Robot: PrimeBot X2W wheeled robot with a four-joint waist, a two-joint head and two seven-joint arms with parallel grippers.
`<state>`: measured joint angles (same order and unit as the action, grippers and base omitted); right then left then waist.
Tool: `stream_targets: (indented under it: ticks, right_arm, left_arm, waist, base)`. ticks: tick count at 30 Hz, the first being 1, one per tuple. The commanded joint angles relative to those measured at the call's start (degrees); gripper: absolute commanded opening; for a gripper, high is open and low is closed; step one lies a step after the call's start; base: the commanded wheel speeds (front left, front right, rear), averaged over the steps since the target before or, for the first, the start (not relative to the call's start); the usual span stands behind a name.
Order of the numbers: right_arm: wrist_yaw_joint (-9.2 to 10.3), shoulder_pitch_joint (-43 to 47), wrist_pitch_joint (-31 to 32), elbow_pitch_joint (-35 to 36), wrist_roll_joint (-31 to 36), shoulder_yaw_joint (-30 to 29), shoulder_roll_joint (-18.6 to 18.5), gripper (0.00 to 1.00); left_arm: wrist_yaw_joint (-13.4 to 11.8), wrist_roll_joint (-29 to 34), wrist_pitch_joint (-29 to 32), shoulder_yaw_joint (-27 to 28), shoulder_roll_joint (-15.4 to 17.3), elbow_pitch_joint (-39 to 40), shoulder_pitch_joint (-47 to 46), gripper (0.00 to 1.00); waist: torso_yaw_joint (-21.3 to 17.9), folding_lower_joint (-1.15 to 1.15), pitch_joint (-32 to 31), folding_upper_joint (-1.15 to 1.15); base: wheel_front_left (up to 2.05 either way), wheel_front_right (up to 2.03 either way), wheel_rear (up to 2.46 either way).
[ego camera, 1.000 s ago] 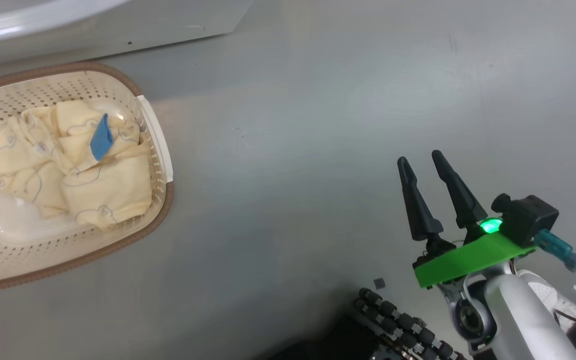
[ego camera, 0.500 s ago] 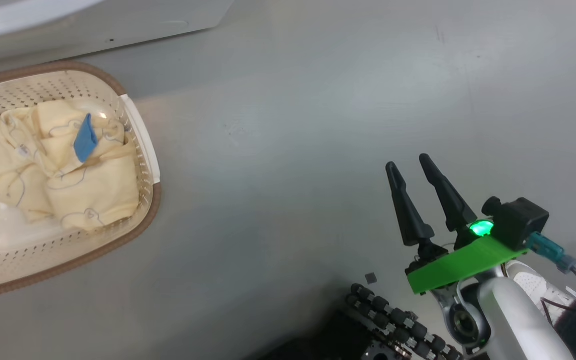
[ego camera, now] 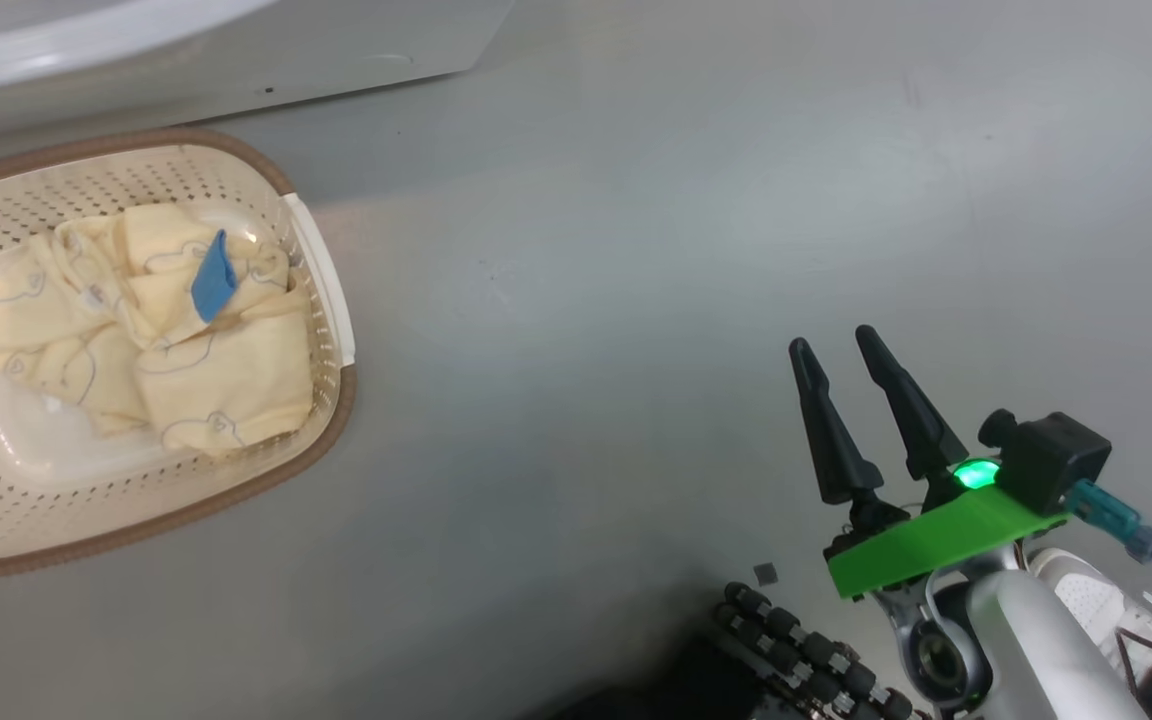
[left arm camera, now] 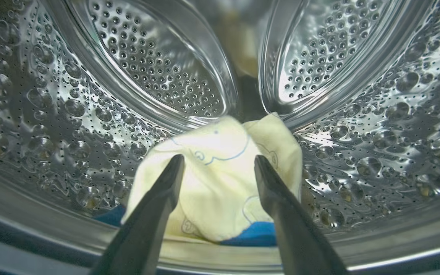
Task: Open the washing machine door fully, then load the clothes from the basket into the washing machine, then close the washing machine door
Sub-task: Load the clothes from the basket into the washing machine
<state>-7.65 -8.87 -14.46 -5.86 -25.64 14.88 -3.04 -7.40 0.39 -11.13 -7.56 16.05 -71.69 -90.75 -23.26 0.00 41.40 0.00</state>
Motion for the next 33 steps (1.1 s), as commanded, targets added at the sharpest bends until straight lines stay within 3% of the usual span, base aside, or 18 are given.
stream_targets:
  ticks: [1, 23, 33]
  right_arm:
    - [0.16, 1.4, -0.5, 1.4, 0.1, 0.5, -0.7, 1.0]
    - [0.16, 0.7, -0.5, 0.6, 0.9, -0.9, -1.5, 1.0]
    - [0.16, -0.4, -0.5, 1.3, 1.8, -2.9, -2.2, 1.0]
  left_arm:
    - [0.0, 0.1, 0.1, -0.2, 1.3, 1.4, -1.8, 1.0]
    - [3.4, -6.2, -2.8, 0.7, -8.5, -1.3, 7.5, 1.0]
    - [5.4, -7.6, -3.8, -0.8, -12.0, 4.7, 14.3, 1.0]
  waist:
    - [0.5, 0.0, -0.4, 0.0]
    - [7.6, 0.0, -10.0, 0.0]
    - [12.2, 0.0, -11.4, 0.0]
  base:
    - [0.0, 0.0, 0.0]
    - [0.0, 0.0, 0.0]
    - [0.0, 0.0, 0.0]
